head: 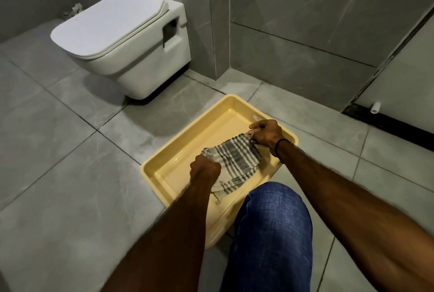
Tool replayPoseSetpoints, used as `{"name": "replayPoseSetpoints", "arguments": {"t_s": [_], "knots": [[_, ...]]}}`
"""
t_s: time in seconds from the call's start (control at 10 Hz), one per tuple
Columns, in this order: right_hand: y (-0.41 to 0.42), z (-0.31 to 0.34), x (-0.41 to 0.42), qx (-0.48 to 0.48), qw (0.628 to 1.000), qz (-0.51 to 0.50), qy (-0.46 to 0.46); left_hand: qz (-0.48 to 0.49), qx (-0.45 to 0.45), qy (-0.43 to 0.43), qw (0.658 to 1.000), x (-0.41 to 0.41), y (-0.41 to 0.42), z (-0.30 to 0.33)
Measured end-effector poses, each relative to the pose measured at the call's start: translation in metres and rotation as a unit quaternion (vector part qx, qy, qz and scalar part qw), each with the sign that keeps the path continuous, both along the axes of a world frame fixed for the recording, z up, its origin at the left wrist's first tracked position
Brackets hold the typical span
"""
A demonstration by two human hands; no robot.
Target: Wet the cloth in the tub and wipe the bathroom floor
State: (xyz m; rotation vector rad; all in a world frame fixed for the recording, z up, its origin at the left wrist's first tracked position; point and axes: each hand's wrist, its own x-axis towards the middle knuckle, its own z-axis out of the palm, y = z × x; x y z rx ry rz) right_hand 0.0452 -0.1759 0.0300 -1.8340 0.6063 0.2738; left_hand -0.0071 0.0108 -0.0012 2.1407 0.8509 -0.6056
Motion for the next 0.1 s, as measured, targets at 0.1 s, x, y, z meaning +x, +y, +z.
{"name": "replayPoseSetpoints", "arguments": {"t_s": [0.1], "knots": [[-0.0208, 0.0245, -0.0084, -0.007, 0.998, -0.044, -0.044, -0.104, 0.150, -0.040, 0.982, -0.0120, -0.0086, 0.0238]]}}
